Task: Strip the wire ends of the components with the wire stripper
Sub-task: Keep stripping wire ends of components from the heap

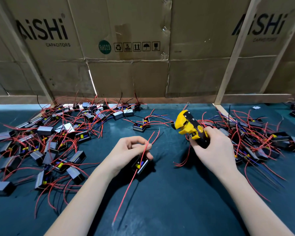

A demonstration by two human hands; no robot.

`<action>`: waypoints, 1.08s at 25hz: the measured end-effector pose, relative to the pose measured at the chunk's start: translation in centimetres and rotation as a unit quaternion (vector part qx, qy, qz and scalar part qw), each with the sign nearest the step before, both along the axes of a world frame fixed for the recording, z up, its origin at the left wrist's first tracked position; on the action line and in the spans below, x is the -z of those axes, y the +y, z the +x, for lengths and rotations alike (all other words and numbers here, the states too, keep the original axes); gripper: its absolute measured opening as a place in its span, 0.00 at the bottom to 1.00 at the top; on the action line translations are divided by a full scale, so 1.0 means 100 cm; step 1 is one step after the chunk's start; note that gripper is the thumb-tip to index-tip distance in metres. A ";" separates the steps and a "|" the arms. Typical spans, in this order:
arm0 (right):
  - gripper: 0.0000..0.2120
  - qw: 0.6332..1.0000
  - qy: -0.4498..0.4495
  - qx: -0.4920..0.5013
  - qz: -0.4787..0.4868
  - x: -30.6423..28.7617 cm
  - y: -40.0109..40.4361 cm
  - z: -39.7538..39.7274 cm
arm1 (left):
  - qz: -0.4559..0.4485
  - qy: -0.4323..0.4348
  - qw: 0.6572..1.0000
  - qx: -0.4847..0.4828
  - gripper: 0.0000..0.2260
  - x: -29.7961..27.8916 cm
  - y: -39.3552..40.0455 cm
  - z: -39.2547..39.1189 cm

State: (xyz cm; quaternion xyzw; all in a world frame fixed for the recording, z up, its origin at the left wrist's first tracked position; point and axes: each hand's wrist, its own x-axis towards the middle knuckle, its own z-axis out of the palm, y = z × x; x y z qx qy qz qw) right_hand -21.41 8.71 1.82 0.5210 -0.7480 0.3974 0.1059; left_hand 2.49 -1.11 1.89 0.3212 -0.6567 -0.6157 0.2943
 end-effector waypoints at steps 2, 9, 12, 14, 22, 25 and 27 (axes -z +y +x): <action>0.15 0.998 0.058 0.019 0.021 0.002 0.000 -0.001 | -0.014 0.016 1.000 0.018 0.03 0.002 0.001 -0.003; 0.16 0.992 0.097 0.076 0.031 0.012 -0.006 -0.005 | 0.022 0.008 0.998 0.050 0.05 0.004 0.001 -0.006; 0.16 0.990 0.108 0.084 0.043 0.015 -0.007 -0.004 | -0.031 0.002 0.997 0.064 0.08 0.009 0.004 -0.008; 0.17 0.987 0.116 0.097 0.062 0.017 -0.007 -0.001 | -0.057 0.003 0.997 0.061 0.08 0.011 0.005 -0.010; 0.20 0.970 0.187 0.123 0.099 0.015 -0.006 0.013 | -0.098 0.000 0.995 0.034 0.07 0.009 0.008 -0.013; 0.19 0.972 0.191 0.099 0.091 0.015 -0.008 0.020 | -0.100 -0.025 0.994 0.027 0.09 0.009 0.009 -0.015; 0.19 0.975 0.192 0.086 0.074 0.015 -0.007 0.021 | -0.098 -0.028 0.995 0.022 0.09 0.008 0.010 -0.015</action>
